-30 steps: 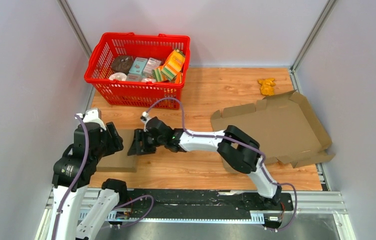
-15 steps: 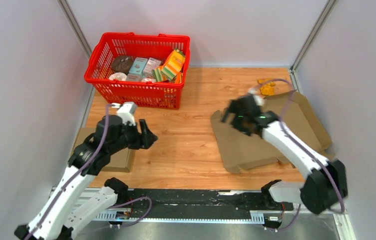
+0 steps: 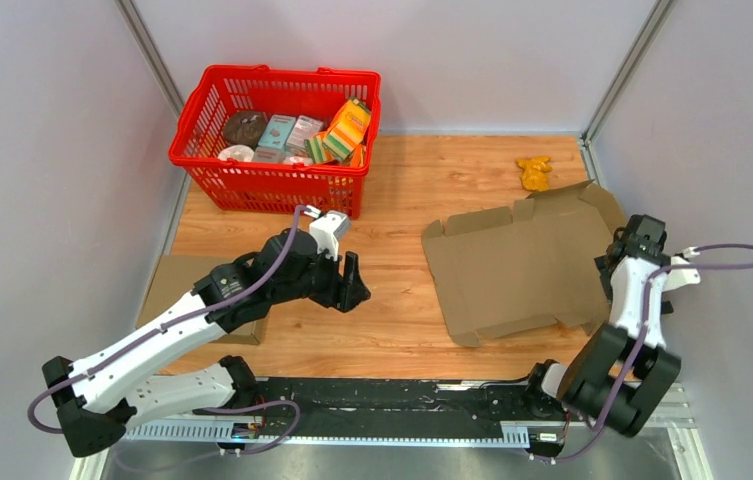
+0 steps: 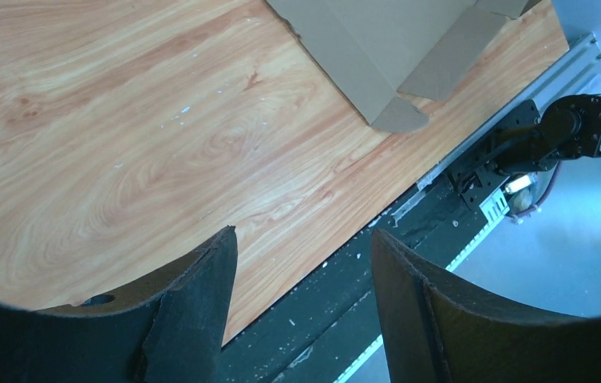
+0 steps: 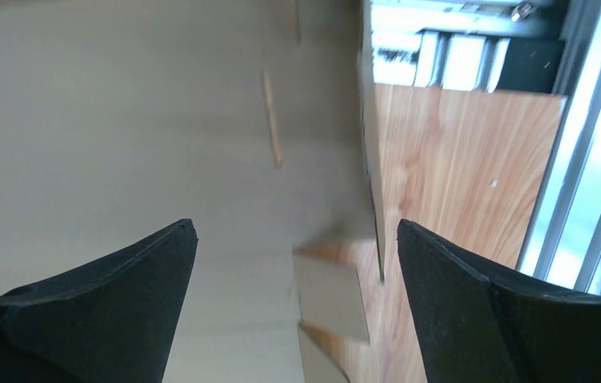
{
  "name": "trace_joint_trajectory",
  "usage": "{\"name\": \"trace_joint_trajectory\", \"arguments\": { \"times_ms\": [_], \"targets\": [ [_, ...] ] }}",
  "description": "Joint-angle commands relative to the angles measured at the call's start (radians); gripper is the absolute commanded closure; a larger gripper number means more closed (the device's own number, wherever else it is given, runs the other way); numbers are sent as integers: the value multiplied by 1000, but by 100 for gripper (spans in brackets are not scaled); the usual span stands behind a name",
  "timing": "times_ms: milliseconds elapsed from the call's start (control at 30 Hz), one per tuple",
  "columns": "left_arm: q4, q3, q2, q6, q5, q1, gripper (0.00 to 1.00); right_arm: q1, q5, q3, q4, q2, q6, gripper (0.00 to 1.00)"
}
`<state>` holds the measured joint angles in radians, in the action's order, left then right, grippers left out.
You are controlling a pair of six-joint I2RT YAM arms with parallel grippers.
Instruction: Fold the paper box
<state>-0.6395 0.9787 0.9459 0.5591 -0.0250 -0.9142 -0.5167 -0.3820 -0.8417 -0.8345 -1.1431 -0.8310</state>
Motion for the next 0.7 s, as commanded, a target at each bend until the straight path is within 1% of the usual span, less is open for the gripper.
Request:
{"name": "trace_joint_trajectory", "arguments": {
  "times_ms": [0,33,100,200,233,300,333,367,400,433,500,533,567,667],
  "targets": [
    [-38,22,-68,-17,72,-9,30,-69,-227,-99,37,-174,-49,0],
    [-49,20,-88,-22,82,-9,30,-72,-262,-99,26,-184,-51,0],
    [-64,21,-99,-34,100,-9,30,-75,-284,-56,41,-193,-42,0],
    [-69,29,-96,-51,89,-9,30,-109,-279,19,93,-190,-19,1],
    [-69,29,-91,-53,83,-9,30,-124,-247,35,145,-193,4,7],
    [-65,22,-90,-56,66,-9,30,-128,-229,56,169,-204,35,14],
    [-62,18,-87,-56,63,-9,30,-126,-194,64,192,-208,52,22],
    [-61,17,-87,-60,57,-9,30,-126,-184,70,198,-211,61,26],
    [-61,15,-84,-62,54,-9,30,-126,-173,84,198,-214,61,37],
    [-61,15,-84,-65,56,-9,30,-126,-120,92,210,-214,78,54],
    [-58,15,-87,-70,59,-9,30,-125,-71,107,210,-205,84,65],
    [-57,17,-87,-73,59,-9,30,-120,-16,110,201,-198,96,77],
    [-57,18,-85,-77,54,-9,30,-111,4,113,187,-184,101,83],
    [-57,20,-93,-73,54,-11,30,-28,15,116,108,-58,112,89]
  ]
}}
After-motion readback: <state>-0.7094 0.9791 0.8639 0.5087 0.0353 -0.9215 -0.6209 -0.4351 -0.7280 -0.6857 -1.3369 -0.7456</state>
